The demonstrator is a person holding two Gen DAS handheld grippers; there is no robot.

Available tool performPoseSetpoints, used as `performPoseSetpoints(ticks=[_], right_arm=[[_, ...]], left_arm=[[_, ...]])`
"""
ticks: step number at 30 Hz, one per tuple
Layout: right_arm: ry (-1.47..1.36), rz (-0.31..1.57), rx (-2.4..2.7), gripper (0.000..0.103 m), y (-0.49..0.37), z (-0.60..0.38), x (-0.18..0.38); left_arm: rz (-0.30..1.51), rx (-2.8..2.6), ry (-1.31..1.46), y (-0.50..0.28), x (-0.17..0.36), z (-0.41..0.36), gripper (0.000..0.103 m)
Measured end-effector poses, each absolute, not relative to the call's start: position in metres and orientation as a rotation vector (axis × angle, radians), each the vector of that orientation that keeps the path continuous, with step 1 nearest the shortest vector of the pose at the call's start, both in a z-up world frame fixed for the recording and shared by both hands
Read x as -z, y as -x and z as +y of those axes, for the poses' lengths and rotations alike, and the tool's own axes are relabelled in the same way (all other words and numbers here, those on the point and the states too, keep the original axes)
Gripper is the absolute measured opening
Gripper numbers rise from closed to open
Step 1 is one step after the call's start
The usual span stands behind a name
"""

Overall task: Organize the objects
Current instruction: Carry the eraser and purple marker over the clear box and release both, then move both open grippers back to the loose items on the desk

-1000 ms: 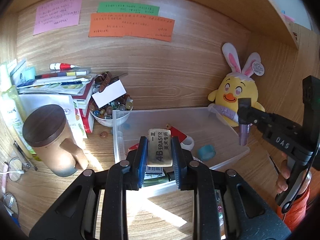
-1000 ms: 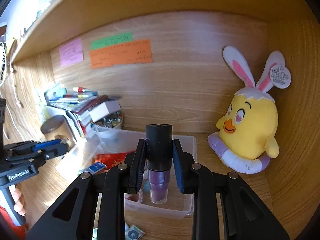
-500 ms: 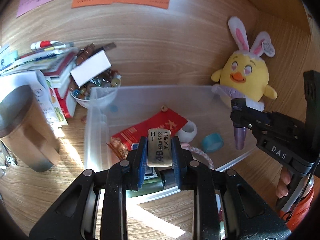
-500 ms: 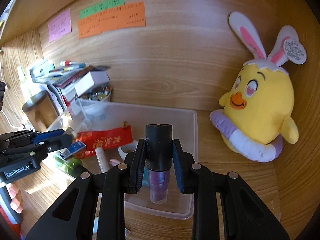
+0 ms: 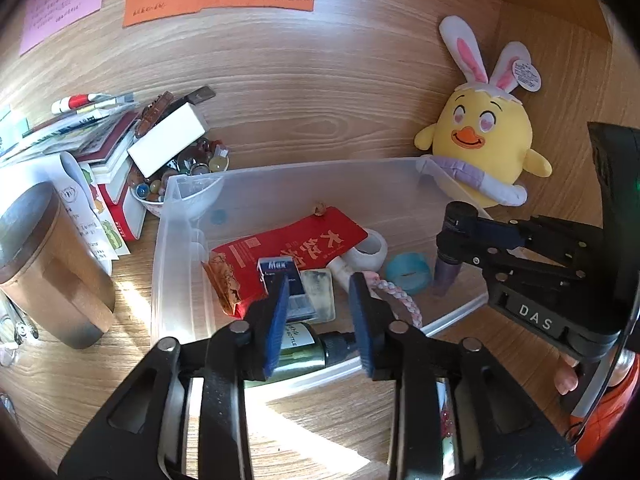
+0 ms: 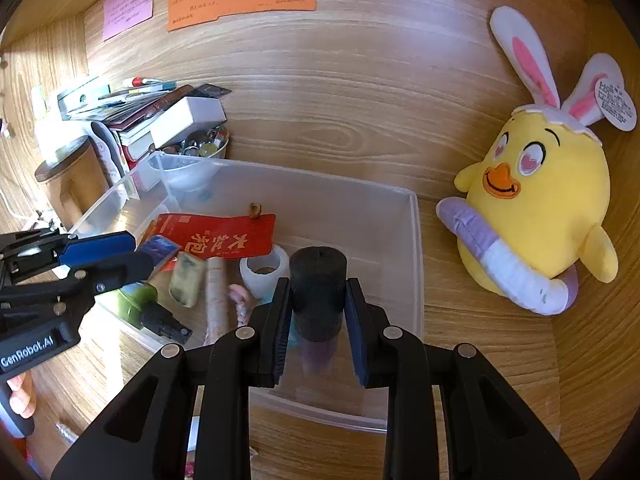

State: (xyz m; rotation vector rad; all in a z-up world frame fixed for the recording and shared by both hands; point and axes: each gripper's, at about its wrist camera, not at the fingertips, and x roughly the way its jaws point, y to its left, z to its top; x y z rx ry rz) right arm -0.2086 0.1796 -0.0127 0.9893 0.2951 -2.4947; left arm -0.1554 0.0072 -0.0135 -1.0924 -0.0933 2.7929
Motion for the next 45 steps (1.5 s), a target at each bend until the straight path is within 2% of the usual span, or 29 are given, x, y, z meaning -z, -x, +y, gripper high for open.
performPoseSetpoints(ticks=[3, 5, 10, 14, 16, 18, 28, 30, 39, 41, 43, 45], right_arm=[[-1.002, 0.271, 2.482, 0.025, 0.208, 0.182, 0.011], [-1.000, 0.259, 2.479, 0.029, 0.207, 0.183, 0.008], [-0.956, 0.243, 2.493, 0.048, 0.196, 0.188, -0.003], [-0.906, 0.214, 2.509, 0.058, 0.183, 0.196, -0.016], [-0.884, 0.195, 2.514, 0.067, 0.175, 0.200, -0.021], [-0.871, 0.184, 2.515, 0.068, 0.169, 0.204, -0.024], [-0.886, 0.124, 2.460, 0.072, 0.132, 0.214, -0.010], [-0.911, 0.130, 2.447, 0.075, 0.126, 0.212, 0.000], [-1.129, 0.155, 2.338, 0.074, 0.132, 0.196, 0.056], [-1.153, 0.167, 2.326, 0.069, 0.134, 0.194, 0.062], [-1.165, 0.183, 2.311, 0.056, 0.134, 0.193, 0.065], [-1.161, 0.195, 2.306, 0.050, 0.131, 0.193, 0.066]], left_arm=[[-0.080, -2.806, 1.069, 0.151, 0.009, 0.009, 0.045], [-0.080, -2.809, 1.050, 0.147, 0.004, 0.009, 0.054], [-0.070, -2.840, 0.991, 0.133, -0.012, 0.012, 0.076], [-0.063, -2.869, 0.945, 0.119, -0.022, 0.010, 0.094], [-0.059, -2.879, 0.930, 0.111, -0.025, 0.009, 0.095], [-0.055, -2.880, 0.929, 0.106, -0.026, 0.007, 0.096], [-0.050, -2.872, 1.015, 0.081, -0.004, -0.001, 0.096], [-0.063, -2.855, 1.042, 0.078, 0.002, -0.003, 0.096], [-0.028, -2.819, 1.140, 0.066, 0.028, -0.003, 0.096], [-0.021, -2.800, 1.161, 0.066, 0.033, 0.000, 0.096], [-0.030, -2.766, 1.183, 0.068, 0.038, 0.003, 0.096], [-0.037, -2.724, 1.204, 0.072, 0.041, 0.008, 0.096]])
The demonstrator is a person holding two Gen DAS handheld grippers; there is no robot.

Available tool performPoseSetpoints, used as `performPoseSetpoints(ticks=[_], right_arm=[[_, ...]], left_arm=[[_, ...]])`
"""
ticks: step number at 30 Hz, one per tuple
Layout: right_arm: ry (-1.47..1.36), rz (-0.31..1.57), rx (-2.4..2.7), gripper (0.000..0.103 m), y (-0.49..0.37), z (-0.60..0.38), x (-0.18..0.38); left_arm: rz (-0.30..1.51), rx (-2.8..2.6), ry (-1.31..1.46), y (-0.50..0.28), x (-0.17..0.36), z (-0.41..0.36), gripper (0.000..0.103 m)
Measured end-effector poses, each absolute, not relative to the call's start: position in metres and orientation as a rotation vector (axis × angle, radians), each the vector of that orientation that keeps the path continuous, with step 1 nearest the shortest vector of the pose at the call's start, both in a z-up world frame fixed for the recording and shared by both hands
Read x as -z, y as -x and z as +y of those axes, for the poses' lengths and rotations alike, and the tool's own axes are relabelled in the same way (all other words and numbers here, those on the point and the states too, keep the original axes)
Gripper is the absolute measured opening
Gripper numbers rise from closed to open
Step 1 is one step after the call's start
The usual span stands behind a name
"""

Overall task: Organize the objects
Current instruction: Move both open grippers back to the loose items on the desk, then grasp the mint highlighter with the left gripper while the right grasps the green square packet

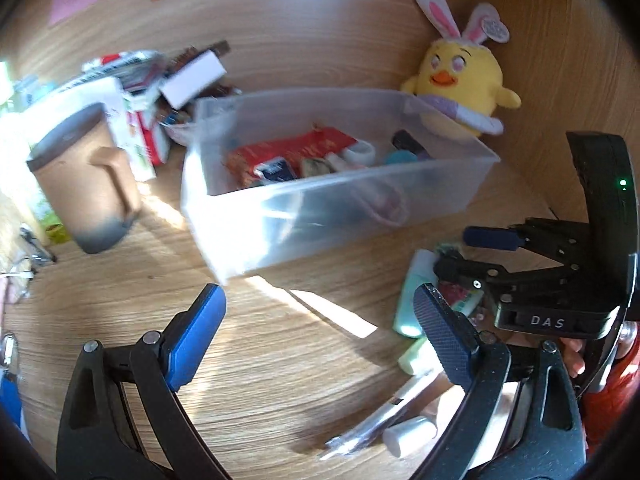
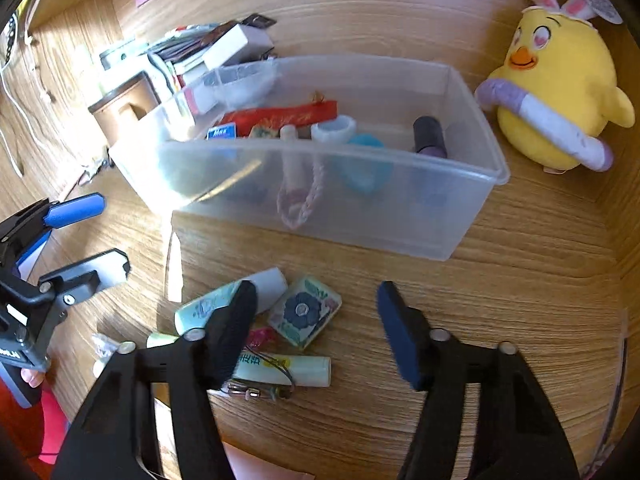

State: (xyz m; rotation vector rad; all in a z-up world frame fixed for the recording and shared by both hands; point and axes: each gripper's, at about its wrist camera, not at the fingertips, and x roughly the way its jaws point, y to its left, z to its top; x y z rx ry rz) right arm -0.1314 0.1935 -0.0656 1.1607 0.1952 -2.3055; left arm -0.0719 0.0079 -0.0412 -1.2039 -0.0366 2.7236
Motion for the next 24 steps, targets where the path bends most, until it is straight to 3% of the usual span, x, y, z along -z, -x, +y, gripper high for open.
performPoseSetpoints(ticks=[4, 9, 13, 24], right_arm=[[-1.155, 0.251, 2.312, 0.036, 0.127, 0.195, 0.065], [-1.156, 0.265, 2.317, 0.026, 0.128, 0.202, 0.065], [-1.156, 0.253, 2.321, 0.025, 0.132, 0.206, 0.062], [-1.154, 0.264, 2.296, 0.024, 0.139, 0.203, 0.064]], left_arm=[[-0.016, -2.644, 1.256, 0.082, 0.049, 0.021, 0.096], [0.056, -2.586, 1.304, 0.091, 0.059, 0.037, 0.093], [0.103, -2.538, 1.343, 0.098, 0.065, 0.046, 0.078], [0.211, -2.510, 1.317, 0.109, 0.068, 0.066, 0.057]])
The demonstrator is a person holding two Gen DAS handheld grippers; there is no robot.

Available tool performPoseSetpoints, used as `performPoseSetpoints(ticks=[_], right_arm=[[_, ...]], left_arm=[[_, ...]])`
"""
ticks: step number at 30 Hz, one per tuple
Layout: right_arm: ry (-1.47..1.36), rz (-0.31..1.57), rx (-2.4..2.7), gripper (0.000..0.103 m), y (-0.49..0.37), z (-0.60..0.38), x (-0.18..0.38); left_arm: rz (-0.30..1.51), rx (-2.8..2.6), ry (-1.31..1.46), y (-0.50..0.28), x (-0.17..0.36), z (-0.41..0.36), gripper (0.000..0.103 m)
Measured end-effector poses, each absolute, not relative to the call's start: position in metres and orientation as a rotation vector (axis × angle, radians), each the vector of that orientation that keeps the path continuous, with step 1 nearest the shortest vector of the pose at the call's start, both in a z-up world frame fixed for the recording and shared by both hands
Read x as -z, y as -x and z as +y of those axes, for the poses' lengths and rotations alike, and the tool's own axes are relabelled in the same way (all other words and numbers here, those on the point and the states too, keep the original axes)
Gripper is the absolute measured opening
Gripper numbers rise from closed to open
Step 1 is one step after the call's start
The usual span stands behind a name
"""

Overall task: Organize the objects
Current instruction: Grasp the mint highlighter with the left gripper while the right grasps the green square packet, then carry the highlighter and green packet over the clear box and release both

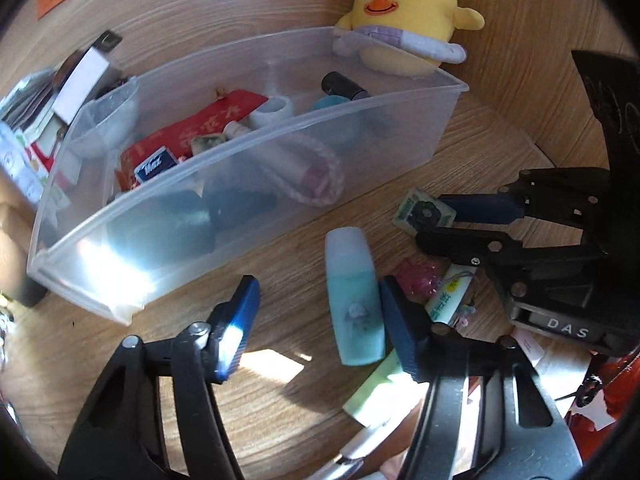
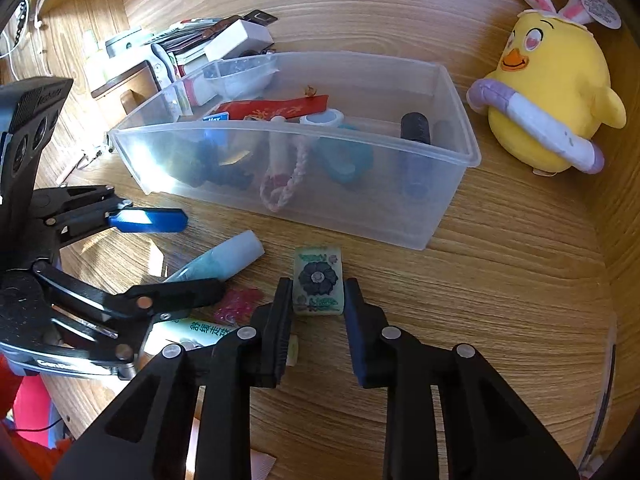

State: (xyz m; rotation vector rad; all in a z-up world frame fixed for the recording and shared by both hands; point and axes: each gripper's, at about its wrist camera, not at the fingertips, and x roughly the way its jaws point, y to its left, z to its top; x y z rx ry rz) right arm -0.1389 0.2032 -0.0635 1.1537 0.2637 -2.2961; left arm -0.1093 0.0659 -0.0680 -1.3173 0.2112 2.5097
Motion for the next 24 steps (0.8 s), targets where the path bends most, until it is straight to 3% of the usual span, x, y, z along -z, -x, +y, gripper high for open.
performPoseSetpoints(ticks=[4, 6, 24], right_arm=[[-1.156, 0.265, 2.291, 0.024, 0.143, 0.200, 0.065], [-1.147, 0.269, 2.294, 0.024, 0.143, 0.198, 0.065], [-1.019, 0.148, 2.347, 0.022, 0.114, 0.210, 0.036]], left_arm=[[0.230, -2.487, 1.290, 0.111, 0.067, 0.070, 0.032], [0.239, -2.479, 1.275, 0.110, 0.067, 0.072, 0.024], [0.100, -2.589, 1.171, 0.079, 0.042, 0.040, 0.024]])
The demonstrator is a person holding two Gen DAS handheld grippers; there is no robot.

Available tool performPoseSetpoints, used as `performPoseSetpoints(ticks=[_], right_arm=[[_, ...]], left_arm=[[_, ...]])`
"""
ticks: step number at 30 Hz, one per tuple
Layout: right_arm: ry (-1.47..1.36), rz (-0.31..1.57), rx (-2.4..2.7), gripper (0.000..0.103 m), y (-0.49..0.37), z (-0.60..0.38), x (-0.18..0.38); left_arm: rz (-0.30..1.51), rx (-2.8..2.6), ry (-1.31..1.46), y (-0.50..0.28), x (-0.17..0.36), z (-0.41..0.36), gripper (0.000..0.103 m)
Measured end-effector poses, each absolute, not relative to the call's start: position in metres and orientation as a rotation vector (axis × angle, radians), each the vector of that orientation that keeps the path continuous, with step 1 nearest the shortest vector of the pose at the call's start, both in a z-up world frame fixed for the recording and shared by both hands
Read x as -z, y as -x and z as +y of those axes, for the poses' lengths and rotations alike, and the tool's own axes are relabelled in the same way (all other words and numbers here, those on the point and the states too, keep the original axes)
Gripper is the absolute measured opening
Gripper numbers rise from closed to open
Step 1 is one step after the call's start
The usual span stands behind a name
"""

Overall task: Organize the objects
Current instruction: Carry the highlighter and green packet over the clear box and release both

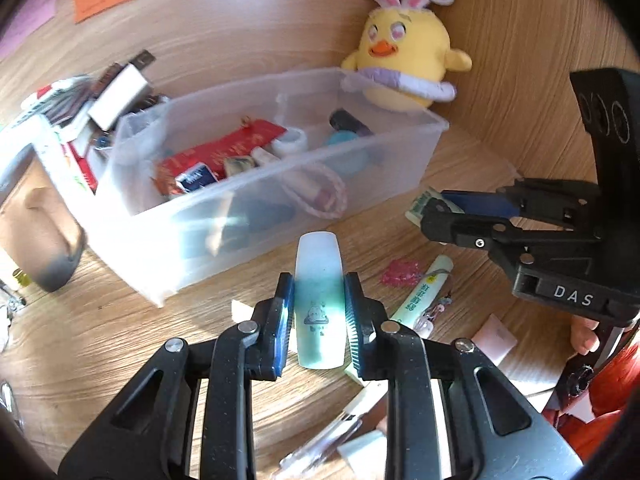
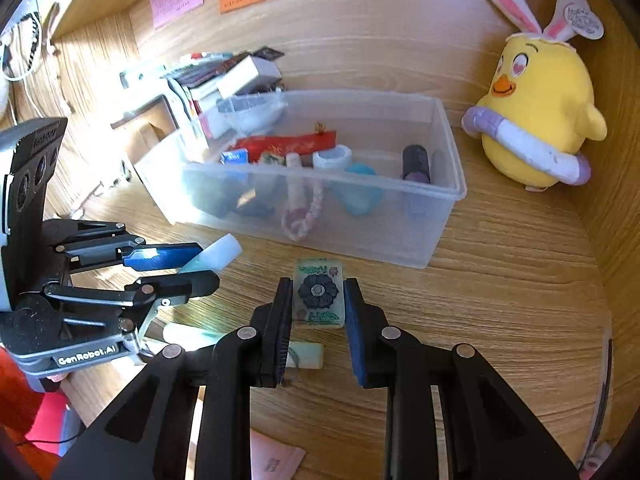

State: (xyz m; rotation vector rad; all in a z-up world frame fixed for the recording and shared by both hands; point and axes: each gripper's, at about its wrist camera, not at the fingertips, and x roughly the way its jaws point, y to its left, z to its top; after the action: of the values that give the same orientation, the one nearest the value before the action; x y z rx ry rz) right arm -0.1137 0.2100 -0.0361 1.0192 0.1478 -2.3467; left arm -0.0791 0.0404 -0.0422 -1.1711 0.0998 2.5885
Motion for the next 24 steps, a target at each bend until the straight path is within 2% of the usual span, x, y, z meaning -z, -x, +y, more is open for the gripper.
performPoseSetpoints(ticks=[14, 24], right_arm=[[-0.824, 0.086, 2.425, 0.022, 0.104, 0.211, -0.021], [-0.757, 0.043, 2.457, 0.022, 0.121, 0.206, -0.041]], left_arm=[[-0.019, -2.704, 0.963, 0.064, -0.009, 0.020, 0.024], [-0.045, -2.778, 0.900, 0.078, -0.031, 0.006, 0.024]])
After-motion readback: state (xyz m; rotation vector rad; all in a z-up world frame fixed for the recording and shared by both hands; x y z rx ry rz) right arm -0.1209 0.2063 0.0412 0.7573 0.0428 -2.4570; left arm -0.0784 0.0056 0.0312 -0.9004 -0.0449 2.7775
